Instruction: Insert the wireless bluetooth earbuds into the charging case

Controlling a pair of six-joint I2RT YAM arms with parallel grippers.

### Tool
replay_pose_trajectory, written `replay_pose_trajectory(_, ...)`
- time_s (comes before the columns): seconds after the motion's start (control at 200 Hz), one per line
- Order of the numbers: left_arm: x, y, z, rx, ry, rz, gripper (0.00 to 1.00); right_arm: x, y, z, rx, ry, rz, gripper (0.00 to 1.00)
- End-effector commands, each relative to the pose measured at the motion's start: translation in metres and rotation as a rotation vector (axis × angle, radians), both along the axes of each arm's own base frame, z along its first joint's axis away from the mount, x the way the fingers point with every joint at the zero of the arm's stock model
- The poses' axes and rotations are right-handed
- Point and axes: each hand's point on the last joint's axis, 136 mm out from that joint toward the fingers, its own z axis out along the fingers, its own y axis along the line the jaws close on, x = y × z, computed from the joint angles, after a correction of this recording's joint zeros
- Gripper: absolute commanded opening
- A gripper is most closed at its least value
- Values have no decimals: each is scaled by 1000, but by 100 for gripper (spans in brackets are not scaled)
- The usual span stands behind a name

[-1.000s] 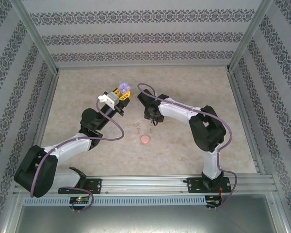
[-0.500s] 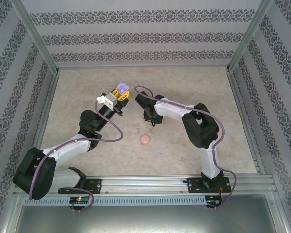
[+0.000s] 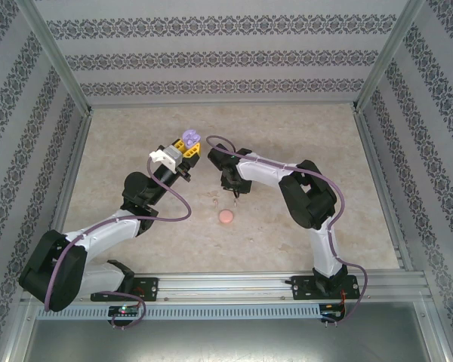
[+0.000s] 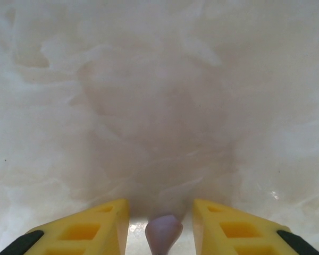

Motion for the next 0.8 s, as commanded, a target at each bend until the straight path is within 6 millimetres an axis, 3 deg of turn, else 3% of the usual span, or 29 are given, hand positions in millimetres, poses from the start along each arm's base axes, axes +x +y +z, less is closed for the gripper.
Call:
replay_pose_trajectory(0.0,-10,2,18,-16,-76,4,0,-2,-1,-5,-25,9,-14,36)
replay_pose_trajectory(0.794,-8,0,18,-18,-70,-2,0,-12,0,-6,-10,17,-17,32)
